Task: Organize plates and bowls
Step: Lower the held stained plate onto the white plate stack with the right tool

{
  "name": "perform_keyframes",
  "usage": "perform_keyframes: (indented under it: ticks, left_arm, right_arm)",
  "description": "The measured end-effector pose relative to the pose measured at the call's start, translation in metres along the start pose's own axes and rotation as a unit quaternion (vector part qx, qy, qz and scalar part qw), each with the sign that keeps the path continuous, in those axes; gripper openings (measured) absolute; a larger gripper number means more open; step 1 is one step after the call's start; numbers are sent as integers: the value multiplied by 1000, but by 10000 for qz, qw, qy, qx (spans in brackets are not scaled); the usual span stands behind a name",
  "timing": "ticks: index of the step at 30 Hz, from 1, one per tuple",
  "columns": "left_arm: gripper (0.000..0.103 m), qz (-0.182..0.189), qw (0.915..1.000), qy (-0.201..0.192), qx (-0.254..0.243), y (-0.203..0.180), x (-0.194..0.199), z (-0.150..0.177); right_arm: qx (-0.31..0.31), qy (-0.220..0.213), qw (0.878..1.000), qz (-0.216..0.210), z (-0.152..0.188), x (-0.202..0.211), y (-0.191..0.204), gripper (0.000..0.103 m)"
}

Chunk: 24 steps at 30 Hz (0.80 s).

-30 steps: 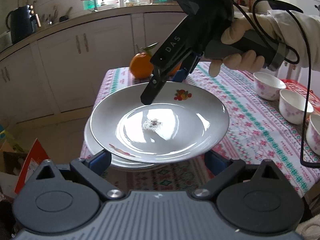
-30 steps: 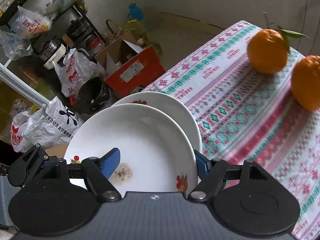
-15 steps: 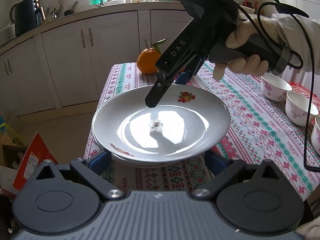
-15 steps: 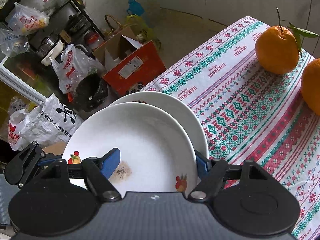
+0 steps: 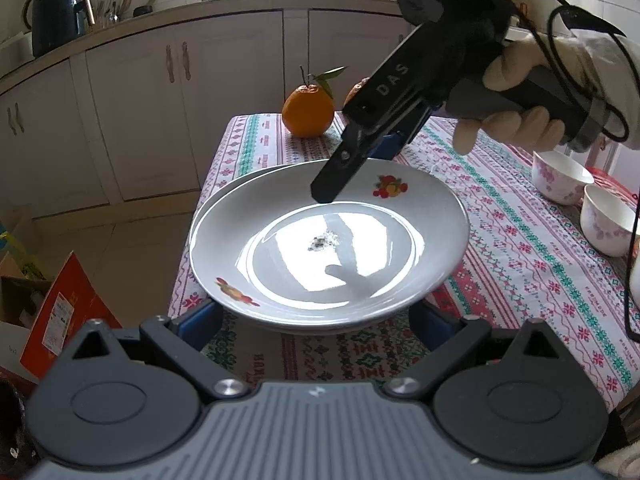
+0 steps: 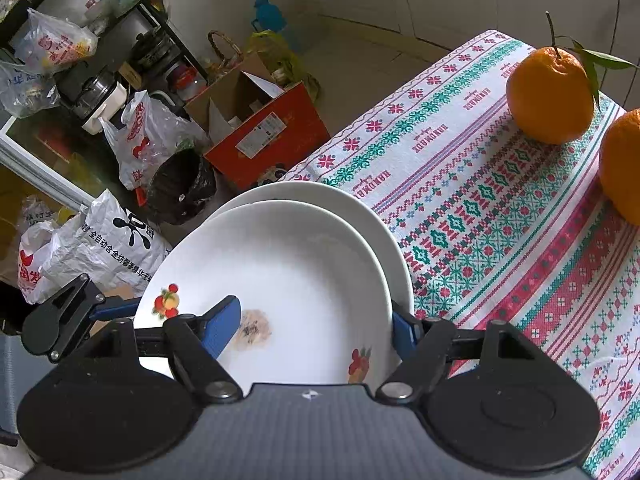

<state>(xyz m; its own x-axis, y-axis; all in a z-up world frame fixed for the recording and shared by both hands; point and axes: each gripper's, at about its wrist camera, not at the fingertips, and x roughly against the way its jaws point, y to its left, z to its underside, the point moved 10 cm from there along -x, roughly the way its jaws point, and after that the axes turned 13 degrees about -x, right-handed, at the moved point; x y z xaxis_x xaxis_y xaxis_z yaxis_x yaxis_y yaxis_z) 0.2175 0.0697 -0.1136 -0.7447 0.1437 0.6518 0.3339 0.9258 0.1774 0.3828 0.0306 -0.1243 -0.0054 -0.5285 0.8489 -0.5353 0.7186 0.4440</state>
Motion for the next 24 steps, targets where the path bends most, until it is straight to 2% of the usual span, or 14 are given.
perform_keyframes:
  ticks: [24]
  left_arm:
    - [99, 18, 10000, -38, -36, 2, -5, 2]
  right_arm:
    - [1, -223, 9995, 226, 17, 23, 1, 81]
